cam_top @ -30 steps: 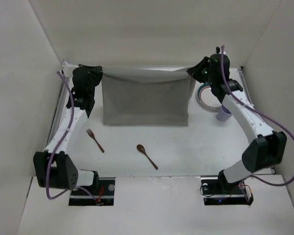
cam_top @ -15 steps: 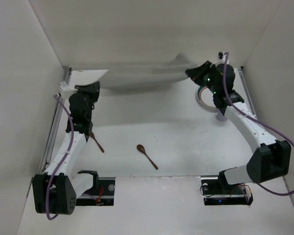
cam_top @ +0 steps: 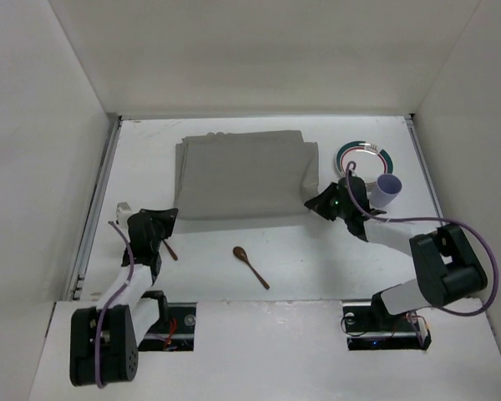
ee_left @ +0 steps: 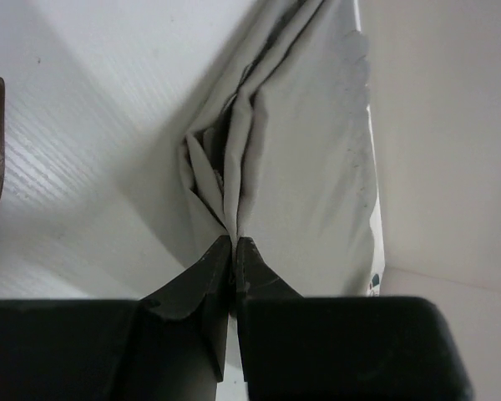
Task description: Set the dinner table for one person
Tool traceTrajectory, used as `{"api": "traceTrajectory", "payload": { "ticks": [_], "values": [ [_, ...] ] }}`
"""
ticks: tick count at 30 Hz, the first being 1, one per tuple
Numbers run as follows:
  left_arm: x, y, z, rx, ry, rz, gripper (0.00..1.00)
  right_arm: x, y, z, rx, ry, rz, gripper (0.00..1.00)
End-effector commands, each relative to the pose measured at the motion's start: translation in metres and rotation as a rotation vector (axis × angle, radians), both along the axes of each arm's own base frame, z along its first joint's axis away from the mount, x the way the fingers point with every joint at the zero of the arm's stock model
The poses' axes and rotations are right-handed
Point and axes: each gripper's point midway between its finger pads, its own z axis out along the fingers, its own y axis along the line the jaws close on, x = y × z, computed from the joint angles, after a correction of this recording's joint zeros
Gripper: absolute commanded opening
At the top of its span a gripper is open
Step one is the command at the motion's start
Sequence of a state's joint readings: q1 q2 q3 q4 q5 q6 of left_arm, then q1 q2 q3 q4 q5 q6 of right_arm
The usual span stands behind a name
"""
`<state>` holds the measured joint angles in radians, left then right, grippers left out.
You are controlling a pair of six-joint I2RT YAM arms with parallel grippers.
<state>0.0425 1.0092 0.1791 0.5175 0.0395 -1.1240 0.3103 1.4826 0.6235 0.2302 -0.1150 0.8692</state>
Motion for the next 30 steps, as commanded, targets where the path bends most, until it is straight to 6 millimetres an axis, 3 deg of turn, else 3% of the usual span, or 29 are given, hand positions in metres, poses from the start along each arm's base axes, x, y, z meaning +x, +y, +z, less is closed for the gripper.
{"api": "traceTrajectory", "payload": {
  "ticks": [1, 6, 8, 11, 14, 16, 19, 24, 27, 30],
  "values": [
    [-0.015, 0.024, -0.004, 0.028, -0.005, 0.079, 0.04, -0.003, -0.019, 0.006, -0.018, -0.066, -0.124, 0.07],
    [-0.046, 0.018, -0.022, 0.024, 0.068, 0.061, 0.14, -0.044, -0.021, -0.013, -0.016, -0.019, -0.141, 0.11],
    [-0.053, 0.017, -0.02, 0.034, 0.08, 0.052, 0.26, -0.057, -0.022, -0.015, -0.029, -0.011, -0.136, 0.27],
    [-0.054, 0.018, 0.003, 0.103, 0.037, 0.033, 0.37, -0.064, -0.031, -0.004, -0.078, -0.035, -0.132, 0.56],
    [-0.046, 0.023, 0.039, 0.197, -0.027, 0.042, 0.41, -0.056, -0.04, 0.023, -0.137, -0.104, -0.14, 0.65],
    [-0.035, 0.023, 0.054, 0.261, -0.031, 0.041, 0.42, -0.045, -0.05, 0.041, -0.187, -0.151, -0.17, 0.66],
    [-0.007, 0.003, 0.063, 0.369, 0.011, -0.028, 0.43, -0.026, -0.058, 0.058, -0.235, -0.191, -0.196, 0.66],
    [0.058, -0.044, 0.061, 0.543, 0.097, -0.182, 0.4, 0.007, -0.053, 0.074, -0.284, -0.225, -0.165, 0.31],
    [0.092, -0.047, 0.051, 0.608, 0.145, -0.206, 0.38, 0.019, -0.055, 0.078, -0.316, -0.232, -0.173, 0.33],
    [0.125, -0.037, 0.041, 0.652, 0.178, -0.202, 0.37, 0.029, -0.049, 0.075, -0.307, -0.23, -0.152, 0.41]
  ]
}}
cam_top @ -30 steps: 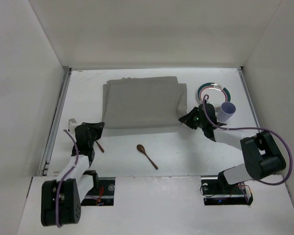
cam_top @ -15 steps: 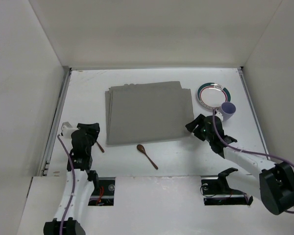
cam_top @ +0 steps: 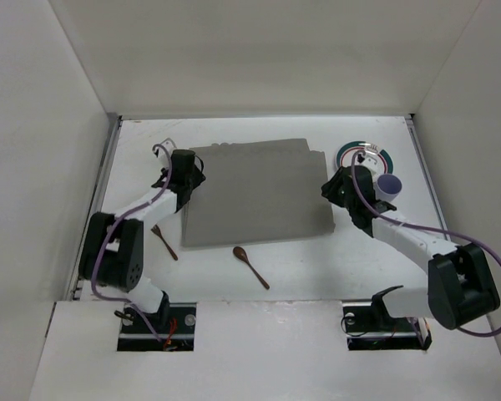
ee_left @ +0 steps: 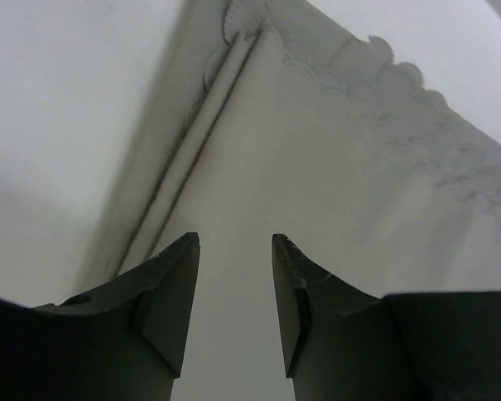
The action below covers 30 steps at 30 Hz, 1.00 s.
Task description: Set the dinner table for one person
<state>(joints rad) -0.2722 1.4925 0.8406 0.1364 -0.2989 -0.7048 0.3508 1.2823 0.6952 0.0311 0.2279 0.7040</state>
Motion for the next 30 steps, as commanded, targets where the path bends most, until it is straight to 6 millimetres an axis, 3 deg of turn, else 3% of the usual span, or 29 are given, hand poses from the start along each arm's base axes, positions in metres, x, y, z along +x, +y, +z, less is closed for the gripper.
{"api": "traceTrajectory", "payload": {
  "ticks": [1, 6, 11, 24, 30],
  "values": [
    [0.04, 0.017, 0.01, 0.101, -0.03, 0.001, 0.37, 0.021, 0.005, 0.015, -0.017, -0.06, 0.027, 0.41],
    [0.082, 0.01, -0.006, 0.132, -0.004, -0.072, 0.36, 0.026, 0.017, 0.004, 0.006, -0.055, 0.067, 0.42],
    [0.1, 0.017, -0.01, 0.165, 0.0, -0.088, 0.35, 0.023, 0.028, -0.002, 0.01, -0.054, 0.099, 0.47],
    [0.108, 0.021, -0.042, 0.187, 0.066, -0.128, 0.31, 0.025, 0.038, -0.004, 0.039, -0.061, 0.122, 0.55],
    [0.11, 0.021, -0.044, 0.182, 0.065, -0.127, 0.2, 0.022, 0.054, -0.002, 0.052, -0.076, 0.161, 0.56]
  ]
}}
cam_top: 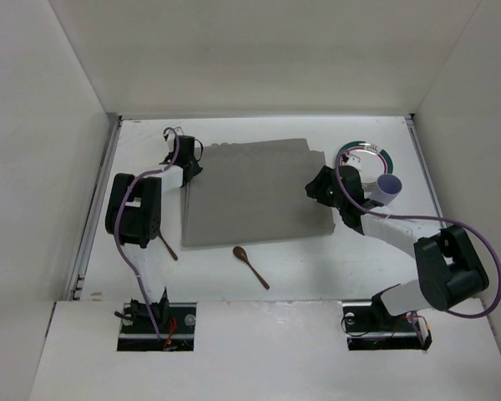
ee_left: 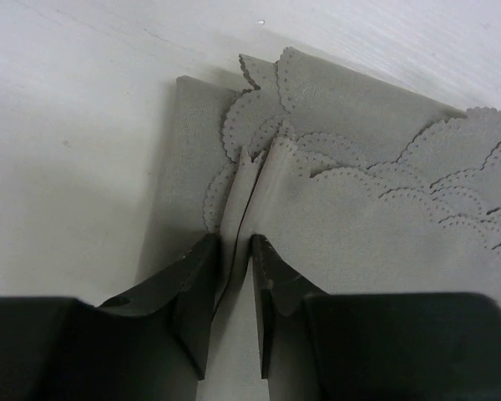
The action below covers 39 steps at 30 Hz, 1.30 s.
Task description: Set the dinner table for one person
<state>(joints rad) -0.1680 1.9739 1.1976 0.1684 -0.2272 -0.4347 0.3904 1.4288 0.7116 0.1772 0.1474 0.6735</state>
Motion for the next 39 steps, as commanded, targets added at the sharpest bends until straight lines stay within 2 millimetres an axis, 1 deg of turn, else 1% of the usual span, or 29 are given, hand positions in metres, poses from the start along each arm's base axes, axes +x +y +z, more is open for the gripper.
{"api": "traceTrajectory", "payload": {
  "ticks": [1, 4, 8, 10, 13, 16, 18, 19, 20, 21, 22, 23, 24, 26, 29, 30, 32, 34, 35, 36, 39],
  "values": [
    [0.017, -0.002, 0.027, -0.013, -0.073, -0.013, 0.17, 0.007, 0.019, 0.017, 0.038, -0.072, 0.041, 0.56],
    [0.017, -0.001, 0.033, -0.005, -0.084, -0.009, 0.11, 0.007, 0.021, 0.015, 0.038, -0.069, 0.045, 0.56],
    [0.015, 0.006, 0.031, -0.02, -0.077, 0.01, 0.03, 0.007, 0.021, 0.018, 0.045, -0.077, 0.044, 0.56],
    [0.013, 0.006, 0.041, -0.031, -0.103, 0.021, 0.02, 0.005, 0.02, 0.019, 0.046, -0.081, 0.044, 0.56],
    [0.011, -0.002, 0.074, -0.051, -0.181, 0.007, 0.02, 0.005, 0.02, 0.022, 0.049, -0.087, 0.044, 0.6],
    [0.006, -0.018, 0.119, -0.074, -0.278, -0.02, 0.02, 0.006, 0.02, 0.022, 0.055, -0.085, 0.036, 0.64],
    [0.002, -0.022, 0.144, -0.085, -0.337, -0.026, 0.02, 0.006, 0.02, 0.023, 0.057, -0.087, 0.035, 0.66],
    [-0.001, -0.022, 0.156, -0.088, -0.367, -0.024, 0.02, 0.007, 0.02, 0.023, 0.058, -0.088, 0.033, 0.67],
    [-0.003, -0.02, 0.163, -0.086, -0.386, -0.015, 0.01, 0.007, 0.02, 0.025, 0.062, -0.09, 0.029, 0.67],
    [-0.005, -0.011, 0.17, -0.075, -0.409, 0.016, 0.01, 0.008, 0.021, 0.026, 0.069, -0.092, 0.027, 0.68],
    [-0.007, 0.0, 0.169, -0.057, -0.42, 0.058, 0.01, 0.009, 0.021, 0.026, 0.072, -0.091, 0.025, 0.68],
    [-0.009, 0.008, 0.164, -0.043, -0.42, 0.087, 0.01, 0.012, 0.022, 0.027, 0.07, -0.092, 0.021, 0.68],
    [-0.009, 0.017, 0.154, -0.037, -0.404, 0.113, 0.01, 0.014, 0.022, 0.024, 0.065, -0.082, 0.017, 0.68],
    [-0.008, 0.034, 0.125, -0.066, -0.354, 0.172, 0.01, 0.019, 0.022, 0.024, 0.068, -0.08, 0.002, 0.68],
    [-0.005, 0.059, 0.083, -0.094, -0.279, 0.262, 0.0, 0.033, 0.013, 0.031, 0.064, -0.091, -0.029, 0.69],
    [-0.002, 0.064, 0.072, -0.109, -0.261, 0.284, 0.0, 0.037, 0.01, 0.031, 0.061, -0.088, -0.032, 0.69],
    [0.001, 0.073, 0.059, -0.113, -0.239, 0.316, 0.01, 0.043, 0.006, 0.032, 0.044, -0.083, -0.041, 0.7],
    [0.005, 0.078, 0.052, -0.106, -0.22, 0.328, 0.02, 0.047, 0.004, 0.028, 0.015, -0.073, -0.037, 0.71],
    [0.006, 0.079, 0.049, -0.097, -0.206, 0.329, 0.05, 0.048, 0.003, 0.026, 0.004, -0.063, -0.038, 0.71],
    [0.007, 0.08, 0.045, -0.086, -0.189, 0.329, 0.09, 0.049, 0.002, 0.023, -0.008, -0.055, -0.042, 0.71],
    [0.005, 0.081, 0.044, -0.051, -0.175, 0.324, 0.28, 0.047, 0.001, 0.01, -0.044, -0.017, -0.035, 0.72]
  ]
}}
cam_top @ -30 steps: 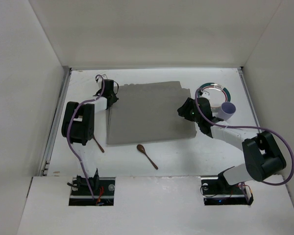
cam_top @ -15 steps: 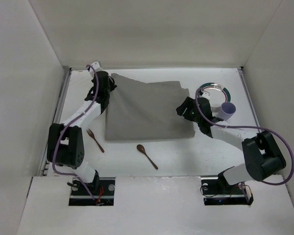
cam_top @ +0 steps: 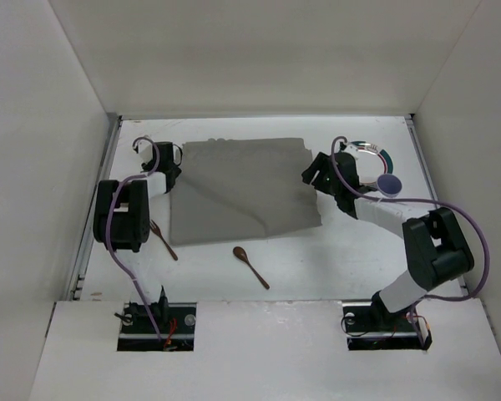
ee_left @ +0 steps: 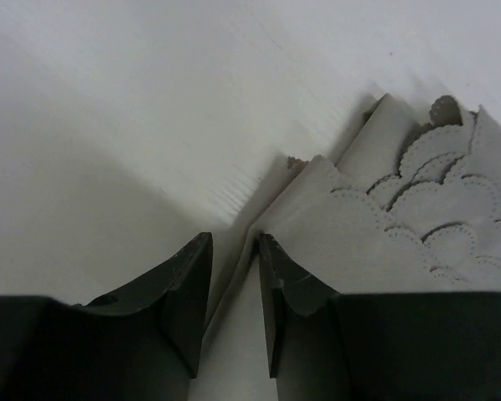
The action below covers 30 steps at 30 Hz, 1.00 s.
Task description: Set the dinner table for one person
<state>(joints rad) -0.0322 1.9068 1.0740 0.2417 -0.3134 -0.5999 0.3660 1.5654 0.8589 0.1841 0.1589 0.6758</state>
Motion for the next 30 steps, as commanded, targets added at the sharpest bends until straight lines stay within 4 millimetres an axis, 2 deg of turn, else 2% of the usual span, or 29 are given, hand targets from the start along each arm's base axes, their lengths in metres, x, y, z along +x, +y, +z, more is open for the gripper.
{"api": "traceTrajectory", "payload": {
  "ticks": [1, 3, 5, 9, 12, 17, 23, 24, 27, 28, 30],
  "values": [
    [0.017, 0.003, 0.047, 0.04, -0.121, 0.026, 0.33, 0.005, -0.003, -0.001, -0.052, 0.012, 0.001, 0.72],
    [0.011, -0.006, 0.058, 0.042, -0.167, 0.014, 0.38, 0.002, -0.004, -0.007, -0.063, 0.034, 0.0, 0.72],
    [0.002, -0.016, 0.073, 0.036, -0.226, 0.006, 0.39, 0.008, -0.008, -0.009, -0.071, 0.042, -0.011, 0.72],
    [-0.031, -0.039, 0.102, 0.064, -0.313, -0.015, 0.41, 0.037, -0.017, -0.007, -0.074, 0.049, -0.048, 0.71],
    [-0.056, -0.05, 0.106, 0.054, -0.326, -0.037, 0.41, 0.056, -0.019, -0.017, -0.07, 0.088, -0.066, 0.7],
    [-0.095, -0.066, 0.086, 0.026, -0.272, -0.078, 0.41, 0.073, -0.023, -0.025, -0.048, 0.113, -0.11, 0.68],
    [-0.125, -0.052, 0.061, 0.002, -0.205, -0.037, 0.41, 0.097, -0.014, -0.024, -0.058, 0.129, -0.099, 0.59],
    [-0.127, -0.053, 0.056, -0.009, -0.192, -0.042, 0.41, 0.101, -0.012, -0.024, -0.058, 0.131, -0.095, 0.52],
    [-0.137, -0.061, 0.033, -0.057, -0.131, -0.067, 0.39, 0.112, -0.012, -0.023, -0.075, 0.137, -0.096, 0.21],
    [-0.141, -0.063, 0.024, -0.074, -0.109, -0.07, 0.39, 0.115, -0.013, -0.021, -0.085, 0.133, -0.094, 0.14],
    [-0.149, -0.063, 0.011, -0.089, -0.078, -0.066, 0.39, 0.123, -0.015, -0.015, -0.101, 0.12, -0.095, 0.1]
  ]
}}
